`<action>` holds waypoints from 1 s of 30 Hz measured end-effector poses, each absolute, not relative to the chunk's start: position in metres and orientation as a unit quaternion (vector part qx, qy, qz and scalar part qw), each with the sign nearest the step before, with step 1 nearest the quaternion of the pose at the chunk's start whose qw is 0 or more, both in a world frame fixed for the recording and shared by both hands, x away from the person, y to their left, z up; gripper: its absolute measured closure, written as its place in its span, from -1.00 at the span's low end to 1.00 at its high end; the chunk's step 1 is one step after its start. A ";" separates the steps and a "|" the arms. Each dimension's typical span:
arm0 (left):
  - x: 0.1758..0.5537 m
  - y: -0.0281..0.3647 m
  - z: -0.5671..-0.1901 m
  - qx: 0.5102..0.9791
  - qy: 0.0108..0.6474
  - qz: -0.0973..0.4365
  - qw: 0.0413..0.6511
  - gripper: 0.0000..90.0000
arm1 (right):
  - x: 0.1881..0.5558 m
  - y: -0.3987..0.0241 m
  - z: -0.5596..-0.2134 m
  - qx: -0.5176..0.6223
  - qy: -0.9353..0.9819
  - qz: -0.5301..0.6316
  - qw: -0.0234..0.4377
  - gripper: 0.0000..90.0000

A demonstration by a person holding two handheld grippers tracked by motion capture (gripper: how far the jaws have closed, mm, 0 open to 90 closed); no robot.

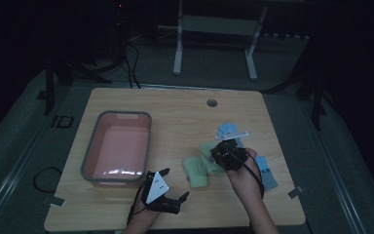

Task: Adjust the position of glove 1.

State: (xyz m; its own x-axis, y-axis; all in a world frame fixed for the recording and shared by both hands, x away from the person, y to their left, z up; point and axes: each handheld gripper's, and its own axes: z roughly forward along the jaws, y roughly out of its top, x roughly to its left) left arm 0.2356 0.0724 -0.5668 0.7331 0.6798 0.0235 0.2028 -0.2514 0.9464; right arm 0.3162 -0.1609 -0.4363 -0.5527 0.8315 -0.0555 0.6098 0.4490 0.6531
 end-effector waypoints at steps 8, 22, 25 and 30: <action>0.235 0.072 -0.567 0.759 0.289 0.220 0.540 -0.99 | 0.315 -0.135 -0.436 0.420 0.838 0.301 0.176 0.93; 0.236 0.073 -0.567 0.760 0.287 0.214 0.543 -0.99 | 0.317 -0.113 -0.472 0.416 0.854 0.270 0.156 0.93; 0.236 0.073 -0.567 0.760 0.287 0.214 0.542 -0.99 | 0.317 -0.112 -0.485 0.418 0.858 0.258 0.149 0.93; 0.236 0.073 -0.567 0.760 0.288 0.213 0.542 -0.99 | 0.320 -0.115 -0.502 0.421 0.861 0.245 0.146 0.91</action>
State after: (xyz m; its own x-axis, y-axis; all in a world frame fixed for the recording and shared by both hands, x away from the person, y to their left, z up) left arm 0.2357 0.0732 -0.5669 0.7436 0.6685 0.0107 0.2071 -0.2455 0.9470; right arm 0.3201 -0.1152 -0.5020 -0.6024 0.7969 -0.0451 0.6533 0.5247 0.5458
